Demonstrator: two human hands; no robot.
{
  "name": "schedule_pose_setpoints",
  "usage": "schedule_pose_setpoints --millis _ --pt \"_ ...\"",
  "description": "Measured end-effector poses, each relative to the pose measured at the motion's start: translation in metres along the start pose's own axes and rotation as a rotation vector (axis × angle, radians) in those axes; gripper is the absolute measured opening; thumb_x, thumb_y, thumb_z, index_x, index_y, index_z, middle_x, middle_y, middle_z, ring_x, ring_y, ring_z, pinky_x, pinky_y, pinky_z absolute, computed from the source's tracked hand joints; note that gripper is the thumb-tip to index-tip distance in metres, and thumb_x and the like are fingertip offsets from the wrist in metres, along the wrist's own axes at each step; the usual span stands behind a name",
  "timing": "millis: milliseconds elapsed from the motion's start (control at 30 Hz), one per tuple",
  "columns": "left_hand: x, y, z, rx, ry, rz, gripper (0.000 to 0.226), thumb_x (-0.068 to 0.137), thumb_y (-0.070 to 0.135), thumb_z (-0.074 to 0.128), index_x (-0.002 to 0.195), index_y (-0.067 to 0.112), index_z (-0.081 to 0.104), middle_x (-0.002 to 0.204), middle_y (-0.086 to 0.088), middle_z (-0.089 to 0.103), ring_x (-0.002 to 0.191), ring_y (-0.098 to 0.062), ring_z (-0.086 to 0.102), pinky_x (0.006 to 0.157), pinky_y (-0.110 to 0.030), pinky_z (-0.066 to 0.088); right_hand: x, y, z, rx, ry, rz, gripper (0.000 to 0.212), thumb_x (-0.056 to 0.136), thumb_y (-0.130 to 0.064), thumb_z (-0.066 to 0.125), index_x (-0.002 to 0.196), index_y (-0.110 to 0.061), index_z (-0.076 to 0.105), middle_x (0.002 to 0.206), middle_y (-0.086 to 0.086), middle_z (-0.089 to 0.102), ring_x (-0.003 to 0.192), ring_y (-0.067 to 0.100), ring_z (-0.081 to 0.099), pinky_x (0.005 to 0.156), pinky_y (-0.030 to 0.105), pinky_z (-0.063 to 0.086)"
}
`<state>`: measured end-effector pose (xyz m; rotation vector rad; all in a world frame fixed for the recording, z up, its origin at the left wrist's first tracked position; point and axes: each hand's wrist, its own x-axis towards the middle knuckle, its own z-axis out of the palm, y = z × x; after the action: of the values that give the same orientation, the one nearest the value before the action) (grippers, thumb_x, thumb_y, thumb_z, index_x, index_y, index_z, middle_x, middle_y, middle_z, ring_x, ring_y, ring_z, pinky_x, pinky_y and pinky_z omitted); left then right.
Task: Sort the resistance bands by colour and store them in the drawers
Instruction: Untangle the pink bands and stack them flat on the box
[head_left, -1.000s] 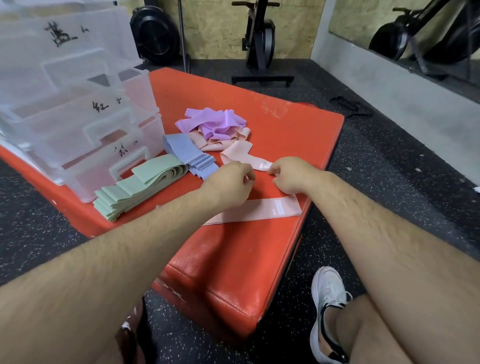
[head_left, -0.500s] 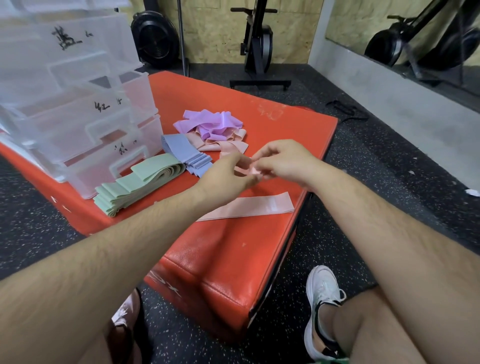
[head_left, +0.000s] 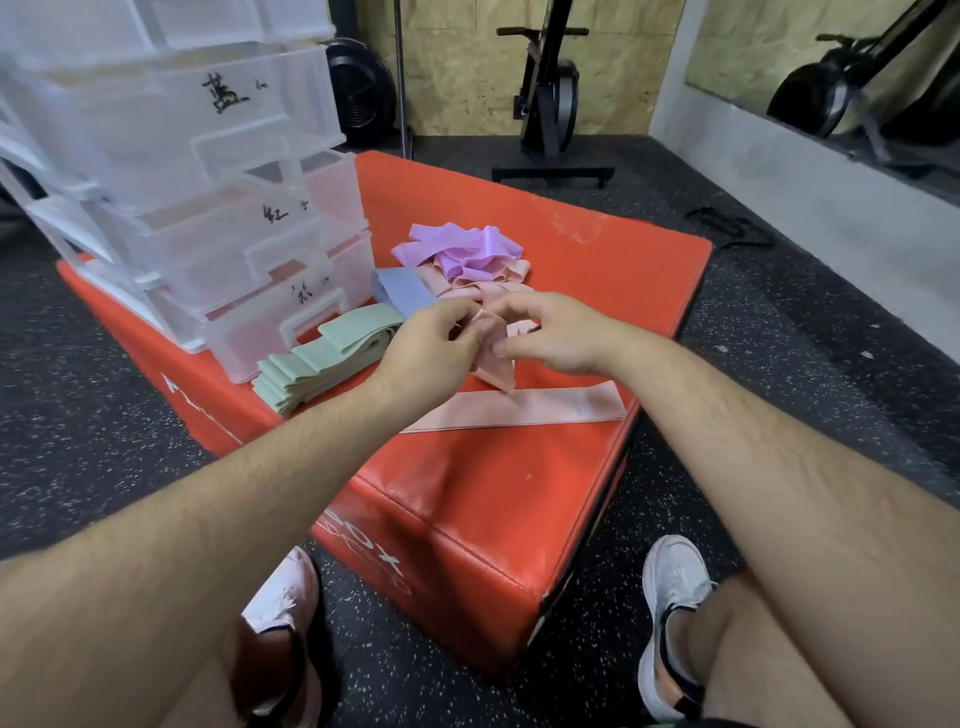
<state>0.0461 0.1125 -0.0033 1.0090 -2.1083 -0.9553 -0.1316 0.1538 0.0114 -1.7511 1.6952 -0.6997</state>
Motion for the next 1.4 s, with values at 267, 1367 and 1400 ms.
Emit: schedule_pose_setpoints --millis 267,1367,1400 --pt "-0.005 -0.014 -0.030 0.025 0.105 -0.029 0.014 0.093 0.022 0.064 0.083 0.015 0.070 0.067 0.007 0.066 0.053 0.001 0.051 0.054 -0.019 0.040 0.025 -0.014 0.029 0.031 0.034 -0.115 0.018 0.086 -0.018 0.073 0.082 -0.003 0.063 0.076 0.005 0.046 0.071 0.015 0.042 0.067 0.028 0.036" --pt "-0.007 -0.041 -0.057 -0.147 0.328 -0.237 0.014 0.093 0.027 0.063 0.084 0.017 0.068 0.065 0.002 0.061 0.054 -0.009 0.055 0.054 -0.019 0.048 -0.040 0.065 -0.057 -0.475 0.175 0.243 0.010 0.095 -0.027 0.065 0.100 -0.019 0.061 0.092 -0.003 0.063 0.088 0.021 0.059 0.076 0.035 0.044" --pt "-0.007 -0.042 -0.056 -0.147 0.323 -0.251 0.014 0.092 0.027 0.064 0.085 0.016 0.069 0.067 0.000 0.062 0.055 -0.011 0.056 0.057 -0.023 0.050 -0.045 0.067 -0.059 -0.401 0.192 0.255 0.011 0.094 -0.027 0.067 0.100 -0.018 0.062 0.093 -0.002 0.064 0.086 0.021 0.059 0.076 0.036 0.046"
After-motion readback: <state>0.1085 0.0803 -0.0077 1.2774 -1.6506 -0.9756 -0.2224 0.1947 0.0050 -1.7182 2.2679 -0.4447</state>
